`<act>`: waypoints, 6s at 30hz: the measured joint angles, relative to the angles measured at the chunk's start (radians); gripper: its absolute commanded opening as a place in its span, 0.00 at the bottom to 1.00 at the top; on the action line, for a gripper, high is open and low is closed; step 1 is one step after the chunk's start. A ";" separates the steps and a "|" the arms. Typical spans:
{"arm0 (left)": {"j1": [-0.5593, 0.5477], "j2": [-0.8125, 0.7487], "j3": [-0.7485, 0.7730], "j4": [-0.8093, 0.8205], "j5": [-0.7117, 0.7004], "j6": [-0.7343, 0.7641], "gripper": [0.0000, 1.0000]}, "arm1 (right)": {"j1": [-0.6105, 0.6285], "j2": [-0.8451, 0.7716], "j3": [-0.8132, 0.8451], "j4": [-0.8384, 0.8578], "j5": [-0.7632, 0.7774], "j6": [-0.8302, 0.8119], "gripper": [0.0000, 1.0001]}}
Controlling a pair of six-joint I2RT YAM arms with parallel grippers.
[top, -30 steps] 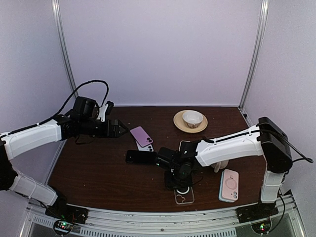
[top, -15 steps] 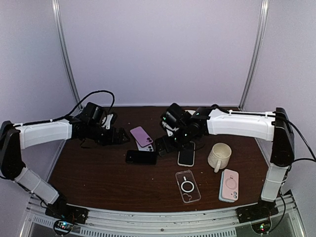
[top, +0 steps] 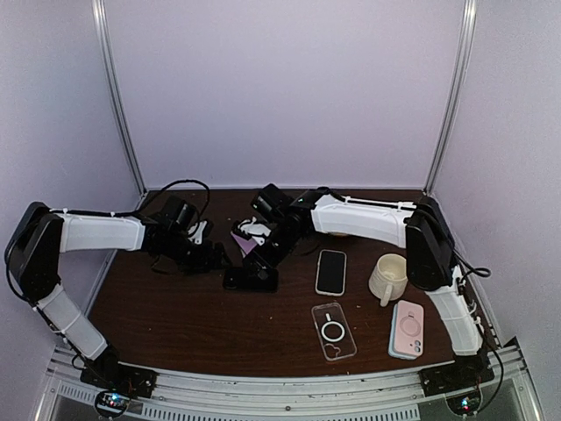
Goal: Put the phone into the phone case
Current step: Move the phone to the center of the board, then pick up the phone at the center of the board, then pass from the right arm to the left
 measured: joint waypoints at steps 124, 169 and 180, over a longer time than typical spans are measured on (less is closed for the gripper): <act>0.087 -0.219 -0.023 -0.068 0.023 0.146 0.89 | 0.223 0.104 0.033 -0.557 0.200 0.238 0.59; -0.249 -0.333 -0.053 0.495 0.060 0.307 0.45 | 0.264 -0.553 -0.273 0.302 0.766 0.545 0.31; -0.262 -0.291 -0.025 0.553 0.114 0.277 0.00 | 0.264 -0.555 -0.282 0.338 0.786 0.563 0.29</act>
